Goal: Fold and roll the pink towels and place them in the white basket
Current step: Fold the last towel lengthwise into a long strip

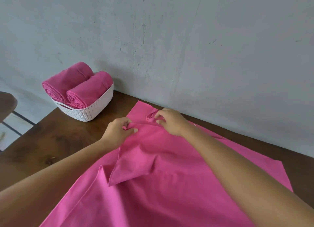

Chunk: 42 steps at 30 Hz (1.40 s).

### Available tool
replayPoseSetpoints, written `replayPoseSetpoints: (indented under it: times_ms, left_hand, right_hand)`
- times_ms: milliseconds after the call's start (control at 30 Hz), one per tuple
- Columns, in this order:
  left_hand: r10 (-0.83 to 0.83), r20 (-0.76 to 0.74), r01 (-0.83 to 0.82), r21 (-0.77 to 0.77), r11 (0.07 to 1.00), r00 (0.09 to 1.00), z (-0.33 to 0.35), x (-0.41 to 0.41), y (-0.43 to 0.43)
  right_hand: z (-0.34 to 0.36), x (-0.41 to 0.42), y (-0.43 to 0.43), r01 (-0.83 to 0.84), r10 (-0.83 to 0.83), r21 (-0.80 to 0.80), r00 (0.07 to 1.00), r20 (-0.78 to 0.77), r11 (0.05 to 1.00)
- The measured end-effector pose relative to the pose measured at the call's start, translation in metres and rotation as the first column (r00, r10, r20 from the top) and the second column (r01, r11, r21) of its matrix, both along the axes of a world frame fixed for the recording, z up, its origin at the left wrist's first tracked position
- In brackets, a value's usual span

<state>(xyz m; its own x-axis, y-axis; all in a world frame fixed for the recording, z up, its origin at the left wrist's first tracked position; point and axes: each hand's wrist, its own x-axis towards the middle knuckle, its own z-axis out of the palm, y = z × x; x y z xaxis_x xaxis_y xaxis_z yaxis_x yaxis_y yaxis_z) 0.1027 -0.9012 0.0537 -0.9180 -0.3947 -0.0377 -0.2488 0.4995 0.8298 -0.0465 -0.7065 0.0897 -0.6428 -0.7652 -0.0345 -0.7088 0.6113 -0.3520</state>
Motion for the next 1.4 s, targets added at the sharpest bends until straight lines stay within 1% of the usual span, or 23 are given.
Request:
replayPoseSetpoints:
  times_ms: [167, 367, 533, 667, 833, 1000, 1067, 1167, 1267, 1300, 1333, 1400]
  left_hand:
    - [-0.001, -0.001, 0.001, 0.002, 1.000, 1.000, -0.008, -0.005, -0.007]
    - [0.046, 0.033, -0.044, -0.046, 0.998, 0.998, -0.013, -0.023, -0.018]
    - [0.055, 0.007, -0.054, -0.117, 0.992, 0.998, -0.012, -0.050, -0.021]
    - [0.050, -0.028, -0.053, -0.141, 0.989, 0.998, -0.006, -0.072, -0.025]
    - [0.016, -0.063, -0.030, -0.227, 0.973, 0.998, 0.002, -0.092, -0.018]
    - [0.047, -0.114, -0.071, -0.220, 0.973, 0.992, 0.011, -0.097, -0.011]
    - [0.059, -0.172, -0.096, -0.217, 0.971, 0.983, 0.014, -0.093, -0.008]
    - [0.077, -0.233, -0.121, -0.184, 0.975, 0.970, 0.019, -0.083, -0.005]
    - [0.071, -0.257, -0.107, -0.127, 0.986, 0.964, 0.025, -0.067, -0.002]
    - [0.066, -0.266, -0.098, -0.111, 0.989, 0.962, 0.027, -0.060, -0.001]
    - [0.059, -0.274, -0.088, -0.092, 0.992, 0.960, 0.030, -0.053, 0.001]
    - [0.044, -0.286, -0.062, -0.054, 0.997, 0.957, 0.039, -0.038, 0.005]
  right_hand:
    - [-0.023, -0.010, -0.029, -0.014, 0.015, 0.015, 0.994, -0.110, 1.000]
    - [-0.039, -0.021, -0.030, 0.035, -0.032, 0.020, 0.989, -0.142, 0.999]
    - [-0.031, -0.025, -0.014, 0.111, -0.119, -0.179, 0.992, -0.031, 0.978]
    - [-0.016, -0.023, 0.000, 0.164, -0.157, -0.273, 0.986, 0.049, 0.948]
    - [0.000, -0.018, 0.010, 0.185, -0.174, -0.312, 0.983, 0.065, 0.932]
    - [0.006, -0.011, 0.019, 0.194, -0.176, -0.325, 0.981, 0.084, 0.926]
    - [0.008, -0.010, 0.023, 0.241, -0.202, -0.344, 0.969, 0.144, 0.908]
    - [0.014, -0.011, 0.023, 0.352, -0.229, -0.408, 0.920, 0.319, 0.843]
    - [0.023, -0.010, 0.022, 0.510, -0.183, -0.503, 0.806, 0.563, 0.698]
    - [0.027, -0.009, 0.022, 0.558, -0.164, -0.518, 0.766, 0.621, 0.649]
    - [0.031, -0.008, 0.022, 0.593, -0.151, -0.526, 0.738, 0.658, 0.610]
    - [0.035, -0.007, 0.025, 0.629, -0.142, -0.534, 0.712, 0.687, 0.565]
